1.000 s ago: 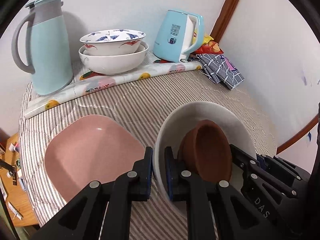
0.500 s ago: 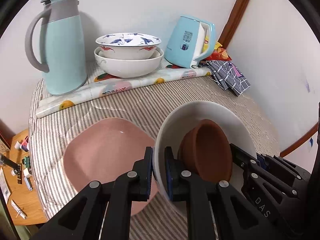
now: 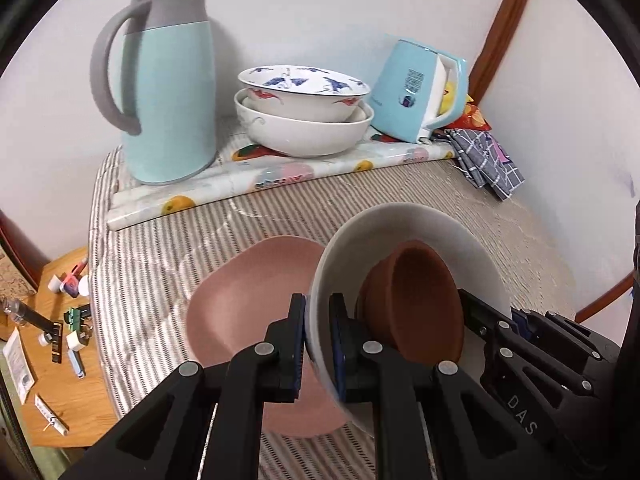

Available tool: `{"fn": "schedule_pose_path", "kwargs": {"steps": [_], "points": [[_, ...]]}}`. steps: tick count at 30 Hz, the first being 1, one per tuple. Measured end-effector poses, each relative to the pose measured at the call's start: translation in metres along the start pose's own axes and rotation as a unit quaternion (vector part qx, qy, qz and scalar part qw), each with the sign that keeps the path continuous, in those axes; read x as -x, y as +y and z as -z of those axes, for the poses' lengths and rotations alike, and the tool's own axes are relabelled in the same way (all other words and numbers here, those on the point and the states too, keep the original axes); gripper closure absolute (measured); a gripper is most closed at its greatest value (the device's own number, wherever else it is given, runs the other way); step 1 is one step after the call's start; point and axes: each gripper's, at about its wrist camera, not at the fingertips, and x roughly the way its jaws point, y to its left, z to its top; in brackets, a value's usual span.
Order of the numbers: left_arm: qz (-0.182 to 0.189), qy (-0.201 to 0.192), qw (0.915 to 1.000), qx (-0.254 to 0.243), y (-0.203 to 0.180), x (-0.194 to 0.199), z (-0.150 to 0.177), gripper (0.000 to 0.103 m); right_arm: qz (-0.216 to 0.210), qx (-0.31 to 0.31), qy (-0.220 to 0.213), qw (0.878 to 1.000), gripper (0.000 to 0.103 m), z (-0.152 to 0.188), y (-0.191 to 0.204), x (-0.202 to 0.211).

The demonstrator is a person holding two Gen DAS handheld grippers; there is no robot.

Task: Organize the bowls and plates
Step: 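Lift the white bowl with both grippers and carry it over the pink plate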

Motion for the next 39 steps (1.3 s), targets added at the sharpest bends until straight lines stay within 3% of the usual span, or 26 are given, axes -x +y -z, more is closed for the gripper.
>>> {"fn": "schedule_pose_path", "kwargs": {"steps": [14, 39], "points": [[-0.023, 0.013, 0.9995, 0.017, 0.033, -0.017, 0.001, 0.091, -0.019, 0.014, 0.017, 1.000, 0.093, -0.004, 0.026, -0.031], [-0.019, 0.034, 0.9990, 0.024, 0.051, -0.043, 0.006, 0.090, -0.015, 0.023, 0.042, 0.999, 0.093, -0.003, 0.037, -0.060]]}}
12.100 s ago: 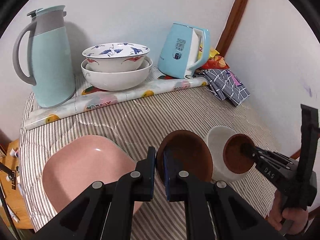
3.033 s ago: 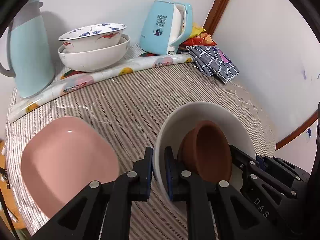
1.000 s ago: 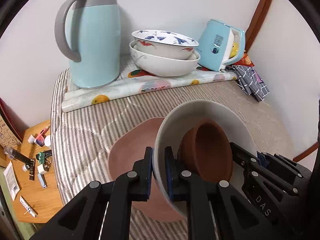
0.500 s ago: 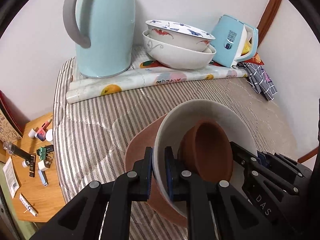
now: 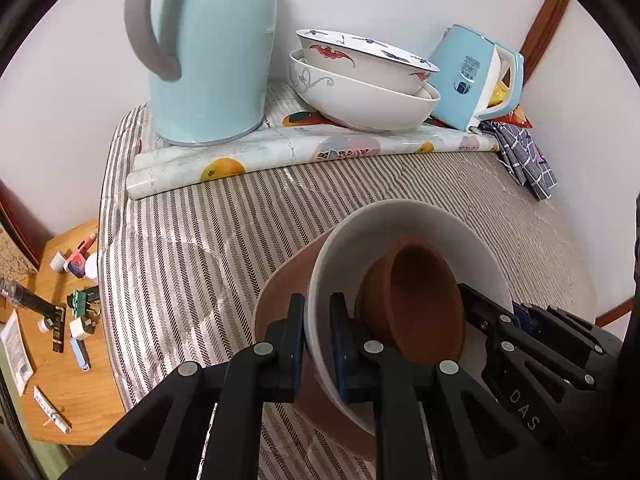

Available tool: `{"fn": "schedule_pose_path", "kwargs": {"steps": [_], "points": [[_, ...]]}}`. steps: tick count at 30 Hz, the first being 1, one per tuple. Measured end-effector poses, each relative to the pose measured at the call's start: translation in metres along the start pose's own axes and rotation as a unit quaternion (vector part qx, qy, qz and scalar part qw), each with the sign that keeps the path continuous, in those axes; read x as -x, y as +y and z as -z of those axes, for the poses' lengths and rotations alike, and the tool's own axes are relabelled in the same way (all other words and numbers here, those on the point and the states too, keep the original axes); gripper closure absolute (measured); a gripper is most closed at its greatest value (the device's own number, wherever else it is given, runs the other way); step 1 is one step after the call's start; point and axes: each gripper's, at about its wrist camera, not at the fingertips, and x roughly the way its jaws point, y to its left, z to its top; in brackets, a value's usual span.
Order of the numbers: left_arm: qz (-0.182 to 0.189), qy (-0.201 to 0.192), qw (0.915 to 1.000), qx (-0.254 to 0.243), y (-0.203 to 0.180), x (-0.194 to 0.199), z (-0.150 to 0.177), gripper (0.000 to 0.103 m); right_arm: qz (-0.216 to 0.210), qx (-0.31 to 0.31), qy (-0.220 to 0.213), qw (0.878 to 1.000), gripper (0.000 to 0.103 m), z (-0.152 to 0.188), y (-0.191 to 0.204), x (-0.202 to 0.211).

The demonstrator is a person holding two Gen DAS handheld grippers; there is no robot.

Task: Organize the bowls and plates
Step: 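Lift the white bowl with both grippers and carry it over the pink plate, then lower the white bowl onto the pink plate and open both grippers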

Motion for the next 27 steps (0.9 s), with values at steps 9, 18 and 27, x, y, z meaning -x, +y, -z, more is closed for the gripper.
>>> {"fn": "schedule_pose_path", "kwargs": {"steps": [9, 18, 27], "points": [[0.004, 0.002, 1.0000, -0.004, 0.000, -0.001, 0.001, 0.089, -0.001, 0.005, 0.004, 1.000, 0.092, 0.000, -0.001, -0.003], [0.005, 0.006, 1.0000, -0.002, -0.001, 0.002, 0.002, 0.085, 0.012, 0.020, -0.024, 0.999, 0.091, -0.003, 0.000, 0.016], [-0.007, -0.023, 0.9997, -0.008, -0.003, 0.030, 0.002, 0.070, 0.000, 0.014, -0.022, 1.000, 0.090, 0.004, -0.001, 0.025]]}}
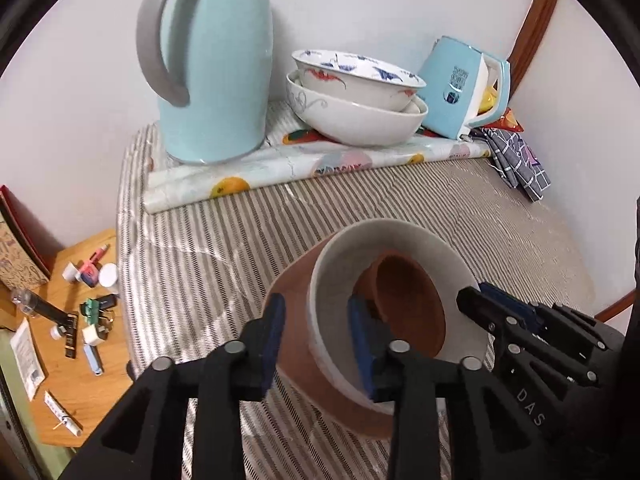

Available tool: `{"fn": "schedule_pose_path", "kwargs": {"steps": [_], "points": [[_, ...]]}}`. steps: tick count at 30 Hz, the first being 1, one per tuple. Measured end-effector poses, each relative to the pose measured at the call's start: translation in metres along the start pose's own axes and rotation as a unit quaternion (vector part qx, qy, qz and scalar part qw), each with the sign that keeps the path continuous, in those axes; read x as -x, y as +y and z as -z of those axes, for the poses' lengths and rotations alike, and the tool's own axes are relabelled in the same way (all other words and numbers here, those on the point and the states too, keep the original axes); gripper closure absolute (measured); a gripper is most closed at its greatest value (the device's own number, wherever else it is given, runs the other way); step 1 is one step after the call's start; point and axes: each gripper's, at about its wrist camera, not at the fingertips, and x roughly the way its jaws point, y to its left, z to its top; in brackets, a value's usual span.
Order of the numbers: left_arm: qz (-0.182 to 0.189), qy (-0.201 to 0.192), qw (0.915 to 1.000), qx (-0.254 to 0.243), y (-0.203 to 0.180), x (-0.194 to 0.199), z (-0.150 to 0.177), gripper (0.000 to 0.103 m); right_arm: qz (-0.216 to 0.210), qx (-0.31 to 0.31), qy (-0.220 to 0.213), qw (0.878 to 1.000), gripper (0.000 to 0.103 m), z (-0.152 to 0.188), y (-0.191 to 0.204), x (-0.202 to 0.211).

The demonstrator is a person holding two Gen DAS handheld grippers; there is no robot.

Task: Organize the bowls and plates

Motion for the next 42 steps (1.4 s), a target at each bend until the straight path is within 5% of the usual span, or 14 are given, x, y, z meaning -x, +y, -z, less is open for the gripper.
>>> {"fn": "schedule_pose_path", "kwargs": {"steps": [6, 17, 28, 33, 42], "points": [[0.002, -0.010, 0.9999, -0.002, -0.003, 0.017, 0.004, 0.069, 0.006, 0.000, -0.011, 1.000, 0.066, 0.006, -0.001, 0.020], [-0.004, -0.037, 0.9988, -0.031, -0.038, 0.053, 0.028, 0.059, 0.039, -0.029, -0.037, 0.998, 0.054, 0.032, -0.030, 0.083], [-0.001, -0.088, 0.9942, -0.062, -0.078, 0.111, 0.068, 0.037, 0.076, -0.099, -0.073, 0.990, 0.046, 0.085, -0.068, 0.154], [-0.005, -0.108, 0.9921, -0.063, -0.088, 0.130, 0.088, 0.029, 0.084, -0.117, -0.088, 0.986, 0.022, 0.115, -0.072, 0.181], [-0.009, -0.111, 0.9907, -0.078, -0.100, 0.148, 0.121, 0.023, 0.104, -0.130, -0.108, 0.980, 0.008, 0.160, -0.079, 0.213]]}}
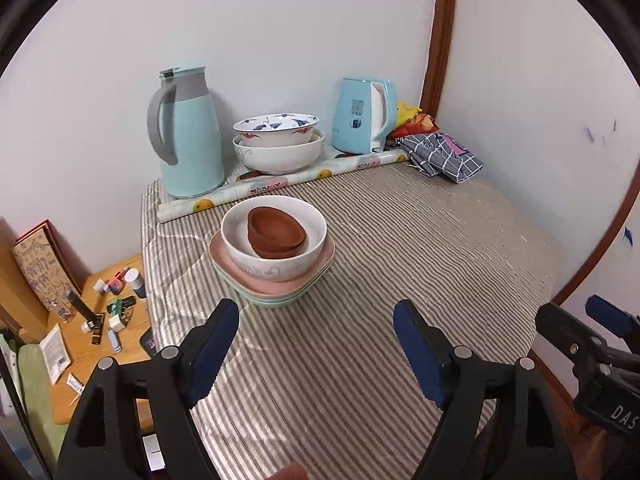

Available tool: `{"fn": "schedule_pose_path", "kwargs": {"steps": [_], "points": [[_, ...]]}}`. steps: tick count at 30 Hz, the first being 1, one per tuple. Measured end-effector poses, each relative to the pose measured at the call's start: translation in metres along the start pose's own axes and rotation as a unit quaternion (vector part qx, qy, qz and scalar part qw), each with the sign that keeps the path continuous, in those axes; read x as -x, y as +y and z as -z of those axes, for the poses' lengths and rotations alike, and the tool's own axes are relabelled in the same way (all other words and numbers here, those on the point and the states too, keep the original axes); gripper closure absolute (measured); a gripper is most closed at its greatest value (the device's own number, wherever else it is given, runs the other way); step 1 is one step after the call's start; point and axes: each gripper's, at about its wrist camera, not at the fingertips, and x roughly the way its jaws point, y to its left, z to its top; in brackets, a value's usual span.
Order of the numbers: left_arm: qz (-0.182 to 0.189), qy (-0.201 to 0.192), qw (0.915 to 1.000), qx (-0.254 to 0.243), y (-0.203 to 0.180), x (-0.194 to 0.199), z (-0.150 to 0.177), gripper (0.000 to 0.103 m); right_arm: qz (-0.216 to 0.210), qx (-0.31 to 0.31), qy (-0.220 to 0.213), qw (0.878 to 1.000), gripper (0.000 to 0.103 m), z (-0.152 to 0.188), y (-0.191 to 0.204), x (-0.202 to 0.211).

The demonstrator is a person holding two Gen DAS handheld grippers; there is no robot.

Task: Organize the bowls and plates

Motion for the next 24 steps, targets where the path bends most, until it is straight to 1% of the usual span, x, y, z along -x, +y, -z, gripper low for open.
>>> {"fn": "schedule_pose_path", "kwargs": {"steps": [1, 3, 11, 24], "points": [[0.005, -0.003, 1.0000, 0.002, 0.000, 0.004, 0.002, 0.019, 0.001, -0.001, 0.000, 1.000, 0.007, 0.003, -0.002, 0.002], [0.006, -0.005, 1.0000, 0.001, -0.001, 0.009, 0.005, 0.016, 0.006, -0.001, 0.000, 1.000, 0.007, 0.009, -0.005, 0.006], [0.003, -0.024, 0.9997, -0.002, -0.007, 0.029, 0.009, 0.015, 0.008, 0.000, -0.009, 1.000, 0.007, 0.019, -0.007, 0.022], [0.001, -0.025, 0.9997, -0.001, -0.008, 0.034, 0.015, 0.015, 0.014, -0.017, -0.020, 1.000, 0.007, 0.022, -0.012, 0.035]]}}
